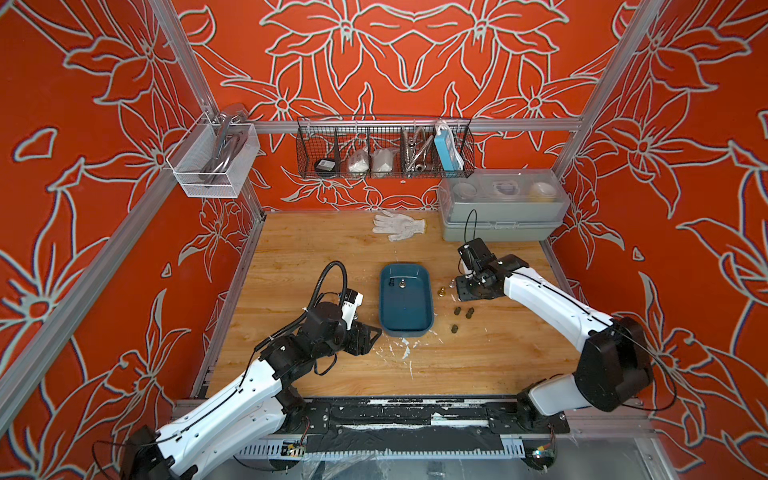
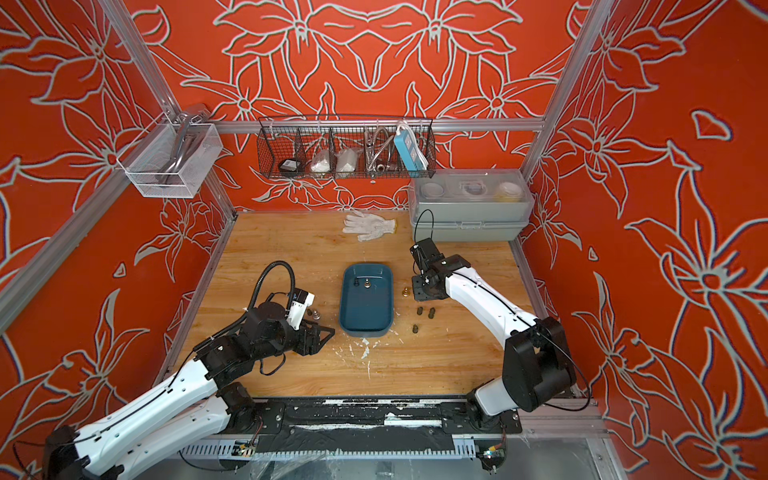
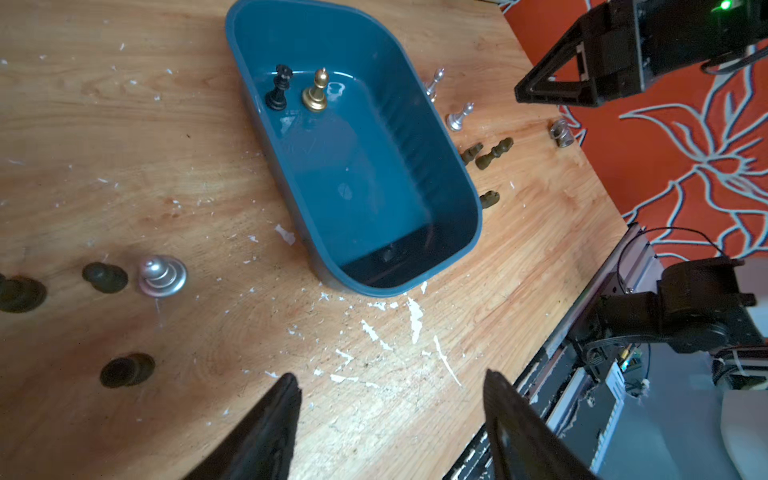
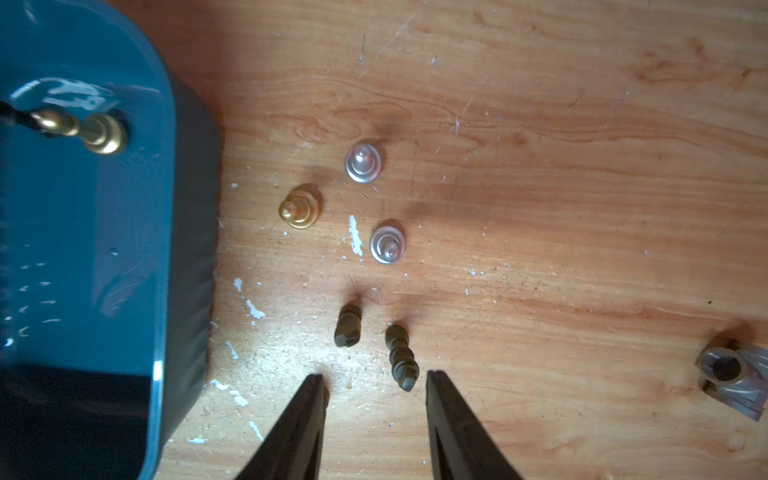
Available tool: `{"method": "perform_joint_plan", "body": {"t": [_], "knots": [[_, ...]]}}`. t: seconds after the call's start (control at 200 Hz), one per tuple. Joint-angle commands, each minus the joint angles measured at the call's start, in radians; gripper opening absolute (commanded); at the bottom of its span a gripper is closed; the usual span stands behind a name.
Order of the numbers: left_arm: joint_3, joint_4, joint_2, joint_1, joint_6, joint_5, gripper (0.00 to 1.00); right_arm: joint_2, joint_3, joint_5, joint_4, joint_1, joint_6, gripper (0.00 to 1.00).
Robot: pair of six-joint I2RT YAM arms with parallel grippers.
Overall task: Put the chess pieces into the storage box
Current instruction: Pick up the chess piece at the center of the board.
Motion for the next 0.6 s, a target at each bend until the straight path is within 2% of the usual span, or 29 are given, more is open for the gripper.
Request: {"method": "perform_joint_plan", "body": {"t": [0.0, 0.23, 0.596], "knots": [[0.005, 0.051, -0.009, -0.004, 0.008, 0.015, 0.69, -0.016, -0.02, 0.046, -0.065, -0.01, 0.005, 0.45], [0.016, 0.053, 0.032, -0.004, 0.009, 0.028, 0.69, 0.003, -0.058, 0.048, -0.082, -0.021, 0.028, 0.46], [0.019, 0.057, 0.061, -0.005, 0.014, 0.049, 0.69, 0.077, -0.1, -0.009, 0.009, -0.042, 0.022, 0.46]]}}
